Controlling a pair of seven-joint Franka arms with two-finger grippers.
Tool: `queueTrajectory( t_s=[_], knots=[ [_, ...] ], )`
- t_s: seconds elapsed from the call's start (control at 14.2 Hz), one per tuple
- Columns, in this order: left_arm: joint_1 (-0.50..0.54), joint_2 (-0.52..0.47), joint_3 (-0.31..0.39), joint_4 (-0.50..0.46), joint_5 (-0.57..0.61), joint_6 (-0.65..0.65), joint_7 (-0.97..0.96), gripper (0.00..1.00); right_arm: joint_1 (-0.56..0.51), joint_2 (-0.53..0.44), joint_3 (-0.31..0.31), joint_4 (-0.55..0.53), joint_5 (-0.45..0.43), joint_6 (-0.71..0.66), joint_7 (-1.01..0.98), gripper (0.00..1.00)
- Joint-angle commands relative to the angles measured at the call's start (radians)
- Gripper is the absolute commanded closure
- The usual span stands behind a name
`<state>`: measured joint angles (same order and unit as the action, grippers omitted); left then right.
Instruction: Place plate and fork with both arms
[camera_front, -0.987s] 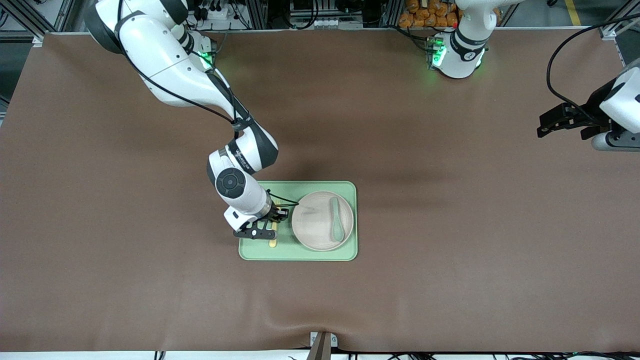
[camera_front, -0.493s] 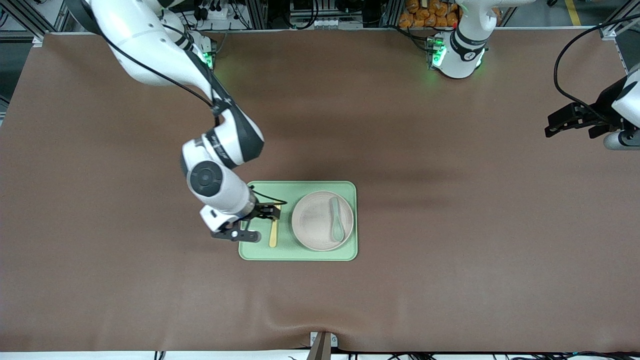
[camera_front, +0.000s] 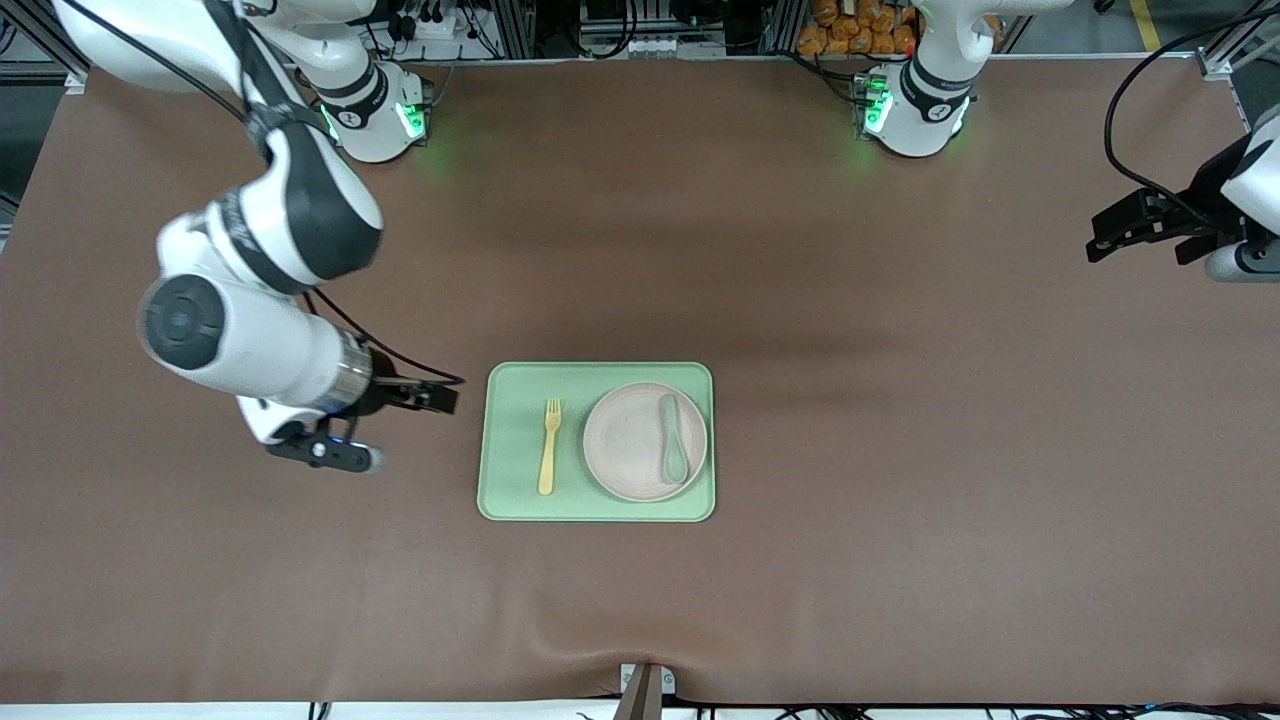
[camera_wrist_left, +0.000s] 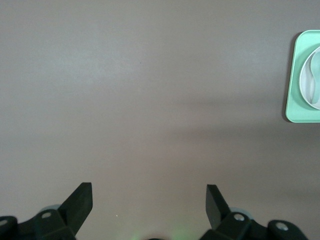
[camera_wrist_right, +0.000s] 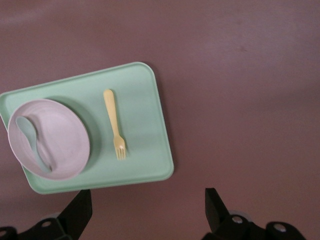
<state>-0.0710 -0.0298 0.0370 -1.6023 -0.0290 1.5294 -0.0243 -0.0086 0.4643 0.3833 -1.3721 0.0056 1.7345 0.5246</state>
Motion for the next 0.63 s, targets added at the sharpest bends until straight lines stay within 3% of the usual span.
queueTrajectory(
  t_s=[0.0, 0.21, 0.56],
  knots=[
    [-0.05, -0.036, 0.046, -0.024, 0.004, -0.011, -0.023, 0.0, -0.03, -0.088, 0.02, 0.017, 0.002, -0.079, -0.093, 0.0],
    [-0.085, -0.038, 0.09, -0.028, 0.004, -0.012, -0.023, 0.0, -0.027, -0.192, -0.03, 0.016, 0.008, -0.156, -0.101, 0.0],
    [-0.084, -0.05, 0.086, -0.03, 0.004, -0.015, -0.023, 0.0, -0.013, -0.386, -0.13, -0.054, 0.013, -0.27, -0.201, 0.0]
  ],
)
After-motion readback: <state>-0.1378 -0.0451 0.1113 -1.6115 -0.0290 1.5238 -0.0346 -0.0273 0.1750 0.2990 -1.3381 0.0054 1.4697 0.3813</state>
